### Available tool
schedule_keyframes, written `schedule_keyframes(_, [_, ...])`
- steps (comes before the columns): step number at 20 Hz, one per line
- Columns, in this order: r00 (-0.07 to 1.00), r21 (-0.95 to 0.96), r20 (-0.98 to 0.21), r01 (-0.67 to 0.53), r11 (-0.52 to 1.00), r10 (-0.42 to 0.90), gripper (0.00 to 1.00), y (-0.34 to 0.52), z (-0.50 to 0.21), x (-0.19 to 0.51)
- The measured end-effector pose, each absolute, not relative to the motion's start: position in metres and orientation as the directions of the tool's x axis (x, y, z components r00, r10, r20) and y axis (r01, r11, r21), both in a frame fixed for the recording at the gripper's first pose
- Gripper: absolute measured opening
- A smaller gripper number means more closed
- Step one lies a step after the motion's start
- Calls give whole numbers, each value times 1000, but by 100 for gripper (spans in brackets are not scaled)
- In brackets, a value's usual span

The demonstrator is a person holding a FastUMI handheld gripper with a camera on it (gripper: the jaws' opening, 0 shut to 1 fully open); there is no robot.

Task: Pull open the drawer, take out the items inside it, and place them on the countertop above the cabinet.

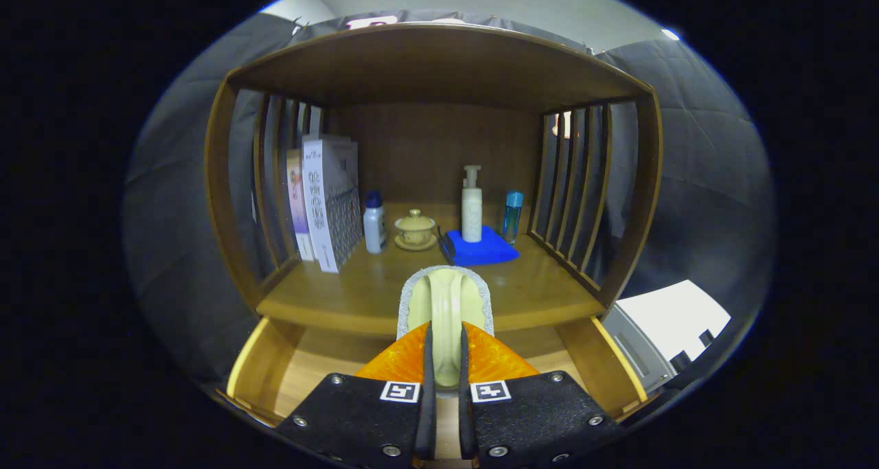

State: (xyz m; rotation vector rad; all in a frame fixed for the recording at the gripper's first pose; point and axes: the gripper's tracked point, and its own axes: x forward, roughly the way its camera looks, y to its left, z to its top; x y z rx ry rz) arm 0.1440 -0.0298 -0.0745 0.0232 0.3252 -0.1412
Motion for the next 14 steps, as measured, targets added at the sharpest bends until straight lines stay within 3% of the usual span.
schedule_keyframes(6, [966,96,-247,105,990,-78,14,-29,-70,194])
schedule_keyframes(14, [947,116,-314,109,987,-68,17,-39,-104,261])
